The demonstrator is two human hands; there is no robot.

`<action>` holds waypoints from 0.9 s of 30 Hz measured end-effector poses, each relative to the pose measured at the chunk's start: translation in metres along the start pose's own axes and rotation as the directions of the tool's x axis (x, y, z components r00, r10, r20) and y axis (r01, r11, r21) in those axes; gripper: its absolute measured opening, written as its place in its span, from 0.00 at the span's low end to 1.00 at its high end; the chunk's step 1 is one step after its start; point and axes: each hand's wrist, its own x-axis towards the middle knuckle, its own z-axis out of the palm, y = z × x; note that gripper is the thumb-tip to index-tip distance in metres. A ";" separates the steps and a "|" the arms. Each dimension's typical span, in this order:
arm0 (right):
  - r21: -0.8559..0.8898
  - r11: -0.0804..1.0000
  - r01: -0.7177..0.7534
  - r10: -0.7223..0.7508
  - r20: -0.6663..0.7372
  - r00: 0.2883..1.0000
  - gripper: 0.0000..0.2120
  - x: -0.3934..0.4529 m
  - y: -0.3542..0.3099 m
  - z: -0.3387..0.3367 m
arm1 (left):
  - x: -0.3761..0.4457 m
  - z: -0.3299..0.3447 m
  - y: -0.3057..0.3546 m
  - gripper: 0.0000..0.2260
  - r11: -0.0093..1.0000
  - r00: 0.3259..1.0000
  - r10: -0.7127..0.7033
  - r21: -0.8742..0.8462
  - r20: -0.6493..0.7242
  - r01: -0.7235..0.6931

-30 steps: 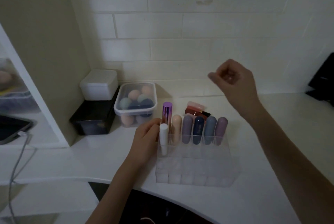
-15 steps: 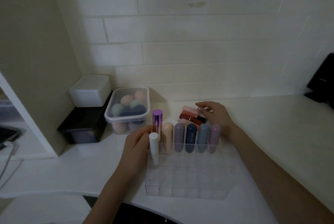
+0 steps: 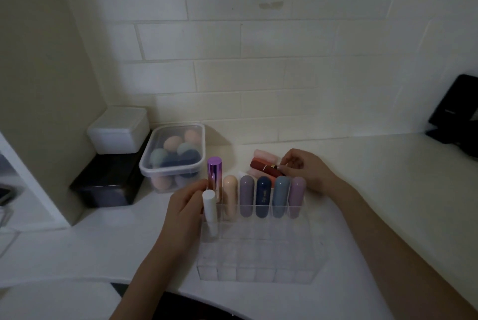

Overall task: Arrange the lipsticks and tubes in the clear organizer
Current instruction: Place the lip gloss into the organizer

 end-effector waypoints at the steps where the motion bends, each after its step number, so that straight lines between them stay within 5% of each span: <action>1: -0.032 0.999 0.007 -0.007 -0.017 1.000 0.05 0.000 0.000 0.001 | 0.000 0.000 0.000 0.16 1.000 1.000 -0.007 0.000 -0.001 0.007; 14: 0.254 0.958 0.131 -0.067 -0.246 0.967 0.06 -0.013 -0.040 -0.018 | 0.004 -0.004 -0.004 0.16 0.996 0.997 0.070 0.053 0.026 -0.072; 20: 0.553 0.791 0.261 -0.241 -0.110 0.964 0.10 -0.035 -0.110 -0.038 | 0.003 -0.004 -0.005 0.17 0.998 0.998 0.056 0.025 0.035 -0.057; 27: 0.513 0.792 0.330 -0.408 0.042 0.912 0.10 -0.076 -0.168 -0.037 | 0.002 -0.006 -0.007 0.19 0.995 0.994 0.103 0.002 0.045 -0.103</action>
